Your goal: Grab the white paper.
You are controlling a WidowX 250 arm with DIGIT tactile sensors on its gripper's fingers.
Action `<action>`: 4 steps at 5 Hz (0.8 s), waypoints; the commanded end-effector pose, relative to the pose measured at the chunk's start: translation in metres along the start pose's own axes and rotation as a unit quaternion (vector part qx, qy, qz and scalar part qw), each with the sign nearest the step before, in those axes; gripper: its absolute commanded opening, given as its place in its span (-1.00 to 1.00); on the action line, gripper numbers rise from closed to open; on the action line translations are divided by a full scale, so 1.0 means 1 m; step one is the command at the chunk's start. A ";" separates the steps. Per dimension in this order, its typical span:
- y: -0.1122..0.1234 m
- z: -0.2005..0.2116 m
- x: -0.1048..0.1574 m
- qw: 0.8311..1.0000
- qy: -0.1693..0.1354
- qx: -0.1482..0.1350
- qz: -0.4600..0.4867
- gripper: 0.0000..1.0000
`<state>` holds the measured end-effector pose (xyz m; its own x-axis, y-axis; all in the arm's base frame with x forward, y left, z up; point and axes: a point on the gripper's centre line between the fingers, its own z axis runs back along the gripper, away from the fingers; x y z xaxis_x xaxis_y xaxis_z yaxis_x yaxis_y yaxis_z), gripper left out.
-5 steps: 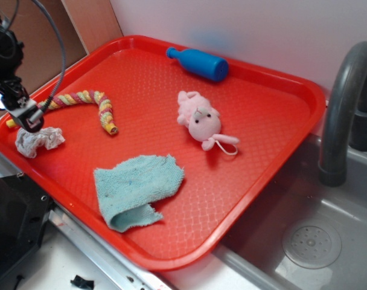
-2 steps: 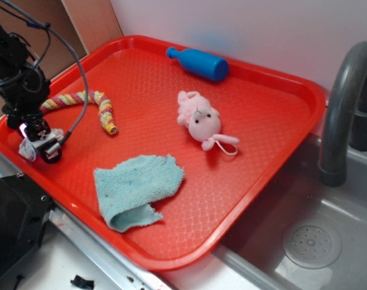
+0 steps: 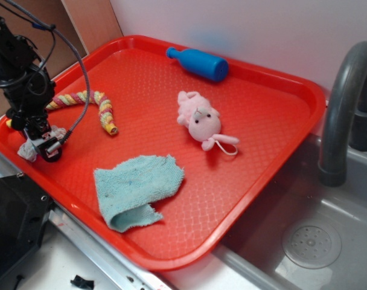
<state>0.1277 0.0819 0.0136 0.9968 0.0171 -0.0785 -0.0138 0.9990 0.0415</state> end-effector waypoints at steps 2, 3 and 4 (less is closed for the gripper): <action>-0.009 0.084 0.012 0.998 -0.016 -0.003 0.057 -1.00; -0.053 0.139 0.027 0.997 -0.066 -0.007 0.041 -1.00; -0.081 0.186 0.031 0.993 -0.113 -0.041 0.014 -1.00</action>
<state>0.1762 -0.0044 0.1747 0.9948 0.0555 0.0859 -0.0534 0.9982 -0.0265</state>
